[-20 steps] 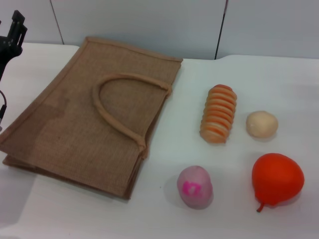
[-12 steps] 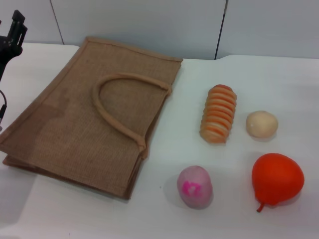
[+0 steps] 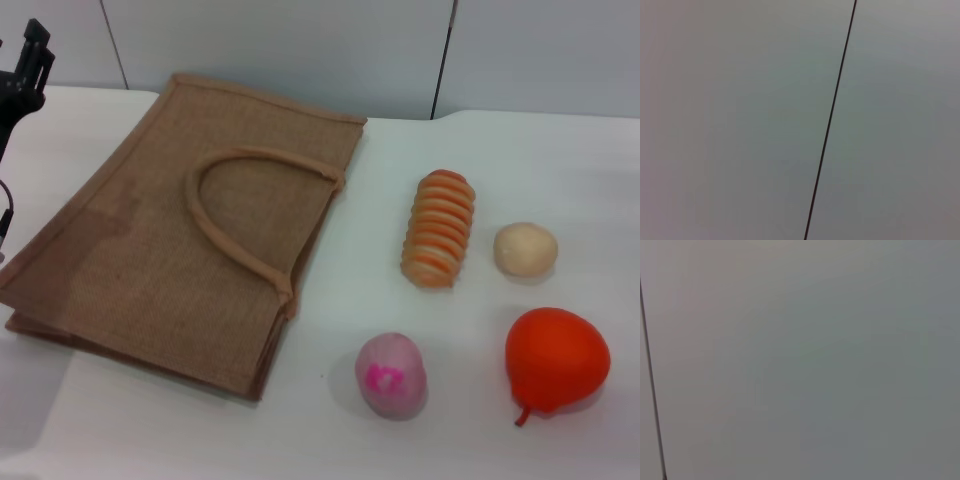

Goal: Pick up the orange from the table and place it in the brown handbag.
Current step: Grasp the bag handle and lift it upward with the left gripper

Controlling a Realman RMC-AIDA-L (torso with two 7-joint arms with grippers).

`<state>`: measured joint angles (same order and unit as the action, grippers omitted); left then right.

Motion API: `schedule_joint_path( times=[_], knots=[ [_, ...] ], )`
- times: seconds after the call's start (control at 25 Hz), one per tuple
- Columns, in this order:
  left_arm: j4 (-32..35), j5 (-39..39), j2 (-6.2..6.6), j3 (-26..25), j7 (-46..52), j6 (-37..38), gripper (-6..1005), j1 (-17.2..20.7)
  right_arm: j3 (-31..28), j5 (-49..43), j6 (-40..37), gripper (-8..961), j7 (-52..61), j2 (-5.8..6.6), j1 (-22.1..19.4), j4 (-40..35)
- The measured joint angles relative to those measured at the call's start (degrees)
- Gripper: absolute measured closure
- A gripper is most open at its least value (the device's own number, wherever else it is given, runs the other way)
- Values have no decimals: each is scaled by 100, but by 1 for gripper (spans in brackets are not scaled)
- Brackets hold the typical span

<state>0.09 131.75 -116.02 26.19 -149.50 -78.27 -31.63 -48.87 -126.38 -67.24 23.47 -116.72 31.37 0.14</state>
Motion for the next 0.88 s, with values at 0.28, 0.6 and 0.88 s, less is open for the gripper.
schedule_joint_path(
  times=[0.28,0.6,0.88],
  knots=[
    [0,-3,8,0,3,-27,364,5,0,0,-10,210,0,0,0,4],
    [7,-22,9,9,2,-39,364,8,0,0,-17,210,0,0,0,4],
    [48,-78,0,9,8,-39,364,8,0,0,-17,211,0,0,0,4]
  ],
)
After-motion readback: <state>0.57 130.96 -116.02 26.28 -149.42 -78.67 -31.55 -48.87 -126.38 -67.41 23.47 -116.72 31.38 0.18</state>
